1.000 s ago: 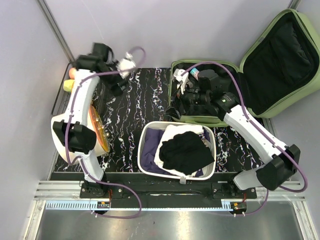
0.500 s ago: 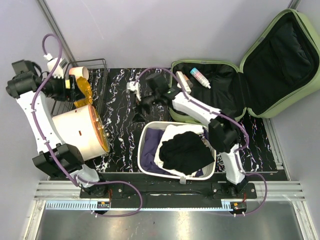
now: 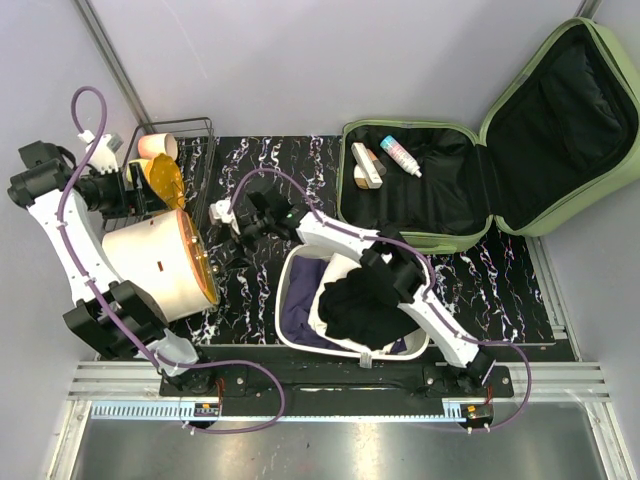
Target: Open, take out, and arrange the luggage
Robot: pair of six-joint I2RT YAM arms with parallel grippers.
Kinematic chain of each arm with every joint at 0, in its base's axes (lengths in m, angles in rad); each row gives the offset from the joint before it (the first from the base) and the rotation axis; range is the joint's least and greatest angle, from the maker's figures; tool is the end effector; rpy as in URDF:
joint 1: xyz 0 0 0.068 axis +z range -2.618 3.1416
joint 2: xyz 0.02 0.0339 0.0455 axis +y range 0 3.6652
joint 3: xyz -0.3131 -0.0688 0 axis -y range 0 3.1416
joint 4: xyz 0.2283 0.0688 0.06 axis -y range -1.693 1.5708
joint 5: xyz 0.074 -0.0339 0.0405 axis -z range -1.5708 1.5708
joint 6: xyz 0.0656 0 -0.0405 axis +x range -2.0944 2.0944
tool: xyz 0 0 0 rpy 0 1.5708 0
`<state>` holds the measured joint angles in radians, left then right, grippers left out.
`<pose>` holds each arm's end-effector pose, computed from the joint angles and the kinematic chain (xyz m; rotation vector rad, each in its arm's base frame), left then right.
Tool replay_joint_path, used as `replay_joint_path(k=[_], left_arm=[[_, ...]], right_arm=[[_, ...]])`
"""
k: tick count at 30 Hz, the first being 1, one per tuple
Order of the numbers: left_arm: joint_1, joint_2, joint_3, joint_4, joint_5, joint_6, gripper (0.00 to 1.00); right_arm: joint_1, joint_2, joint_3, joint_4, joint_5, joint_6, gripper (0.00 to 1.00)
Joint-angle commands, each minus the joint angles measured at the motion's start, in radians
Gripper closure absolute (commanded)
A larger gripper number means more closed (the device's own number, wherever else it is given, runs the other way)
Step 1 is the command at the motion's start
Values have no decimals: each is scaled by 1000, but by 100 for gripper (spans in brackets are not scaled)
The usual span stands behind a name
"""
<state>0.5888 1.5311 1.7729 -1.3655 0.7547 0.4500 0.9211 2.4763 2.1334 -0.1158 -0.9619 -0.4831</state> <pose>0.2474 0.1112 0.4295 0.0481 2.3490 -0.5411 0.3210 0.5115 0.2371 -1.7249 1.0697 1.2440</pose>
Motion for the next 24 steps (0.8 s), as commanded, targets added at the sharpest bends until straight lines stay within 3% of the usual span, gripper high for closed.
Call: replay_joint_path(k=[1, 10, 21, 24], left_arm=[[49, -29, 25, -179, 58, -4, 18], [54, -40, 11, -179, 66, 15, 19], [52, -17, 0, -178, 43, 24, 21], [54, -20, -23, -172, 11, 30, 23]], right_arm=[[30, 91, 138, 5, 14, -57, 17], [64, 177, 215, -104, 77, -112, 34], [73, 174, 207, -97, 57, -83, 55], [73, 171, 212, -88, 63, -71, 65]])
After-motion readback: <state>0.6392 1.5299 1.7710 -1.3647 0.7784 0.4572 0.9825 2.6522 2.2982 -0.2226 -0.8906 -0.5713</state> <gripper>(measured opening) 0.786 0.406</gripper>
